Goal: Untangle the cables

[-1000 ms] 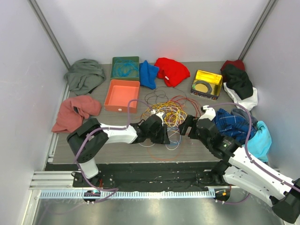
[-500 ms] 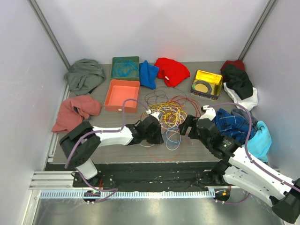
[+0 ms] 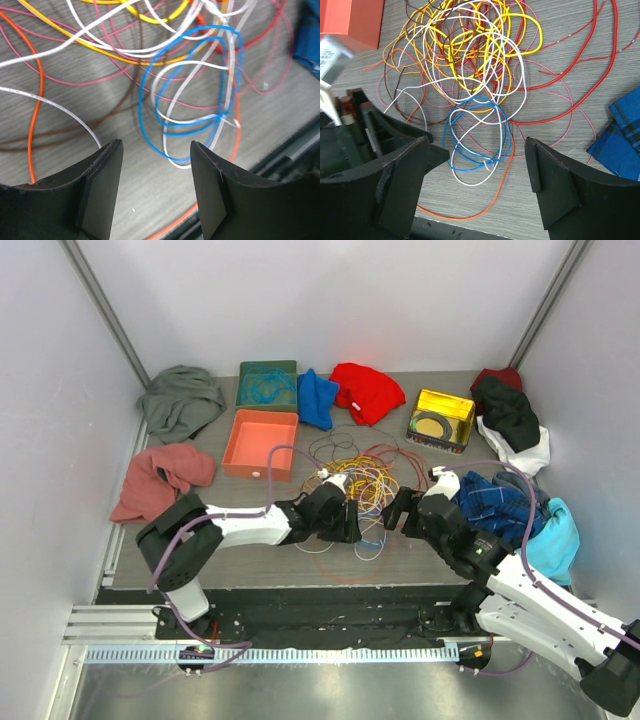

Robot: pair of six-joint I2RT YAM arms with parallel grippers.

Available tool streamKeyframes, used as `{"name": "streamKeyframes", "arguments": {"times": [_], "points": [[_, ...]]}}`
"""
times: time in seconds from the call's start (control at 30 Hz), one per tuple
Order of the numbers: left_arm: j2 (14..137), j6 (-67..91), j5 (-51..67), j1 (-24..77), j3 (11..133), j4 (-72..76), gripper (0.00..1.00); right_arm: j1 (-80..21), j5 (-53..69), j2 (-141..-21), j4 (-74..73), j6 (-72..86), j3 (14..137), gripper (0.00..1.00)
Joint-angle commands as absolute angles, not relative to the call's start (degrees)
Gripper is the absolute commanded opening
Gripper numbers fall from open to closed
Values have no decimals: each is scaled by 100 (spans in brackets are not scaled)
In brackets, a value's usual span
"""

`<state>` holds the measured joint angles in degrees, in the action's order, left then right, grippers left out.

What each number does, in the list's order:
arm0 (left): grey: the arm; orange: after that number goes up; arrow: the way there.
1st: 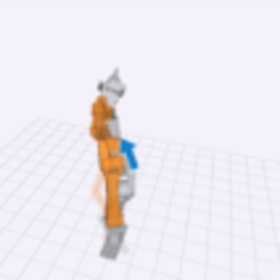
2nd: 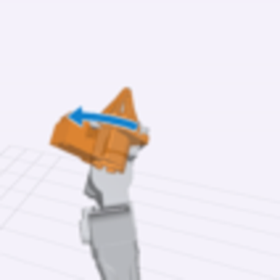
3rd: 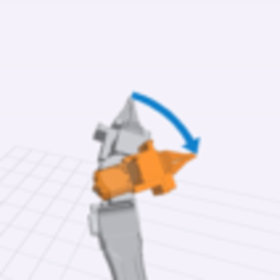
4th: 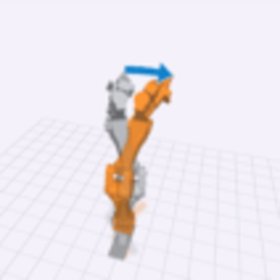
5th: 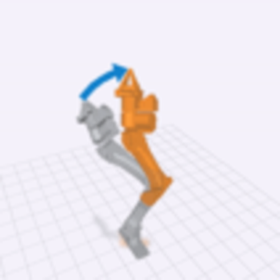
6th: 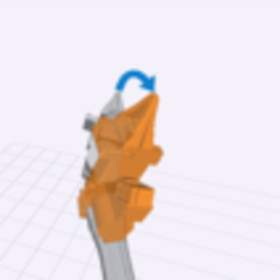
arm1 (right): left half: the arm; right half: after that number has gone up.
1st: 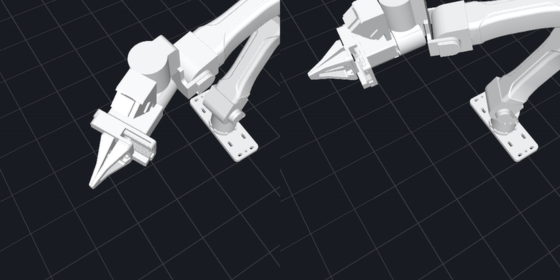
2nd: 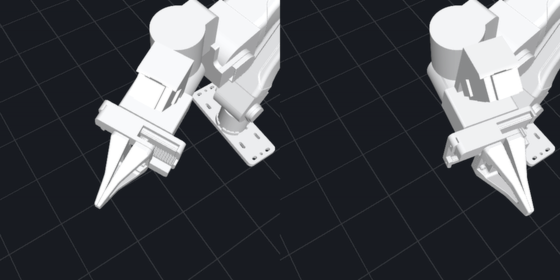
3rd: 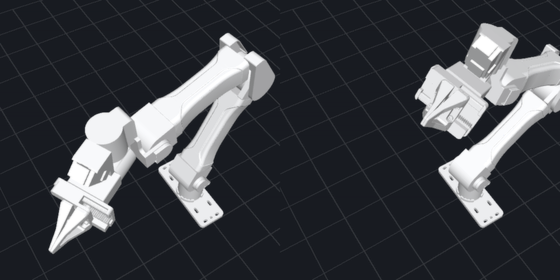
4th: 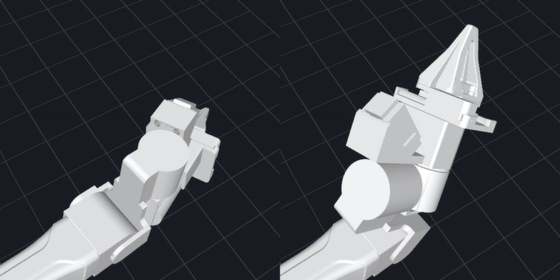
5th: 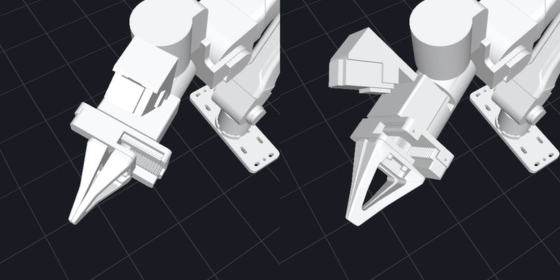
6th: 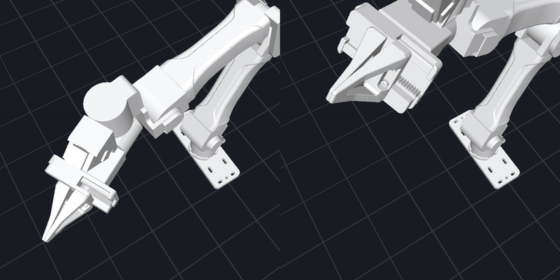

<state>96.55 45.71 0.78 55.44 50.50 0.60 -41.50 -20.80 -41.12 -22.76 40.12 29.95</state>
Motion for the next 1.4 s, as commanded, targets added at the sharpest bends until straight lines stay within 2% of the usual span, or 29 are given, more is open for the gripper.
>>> {"name": "streamKeyframes", "arguments": {"times": [0.0,0.23,0.33,0.43,0.47,0.57,0.67,0.73,1.1,1.37], "points": [[9992,4465,-176,5572,5352,158,60,-4148,-2188,-4034,-2197,4034,3050,85],[10274,4447,-158,5572,5493,272,57,-4131,-2206,-4113,-2188,4017,3041,85],[10397,4395,-158,5563,5581,290,50,-4140,-2215,-4140,-2188,4017,3041,85],[10520,4386,-149,5563,5590,325,37,-4148,-2215,-4148,-2180,4008,3041,85],[10538,4394,-141,5563,5590,334,28,-4148,-2215,-4140,-2180,3999,3041,85],[10591,4386,-158,5564,5537,369,11,-4140,-2224,-4166,-2171,3999,3041,85],[10390,4386,-281,5572,5414,343,0,-4140,-2206,-4201,-2171,3990,3067,85],[10170,4333,-430,5572,5335,247,0,-4140,-2224,-4192,-2162,3973,3076,85],[7315,3578,-1511,5563,5545,-1309,0,-4140,-2145,-4245,-1969,3973,3085,85],[6662,3024,-2056,5563,6292,-2056,0,-4148,-1969,-4210,-1872,3981,3120,86]]}}
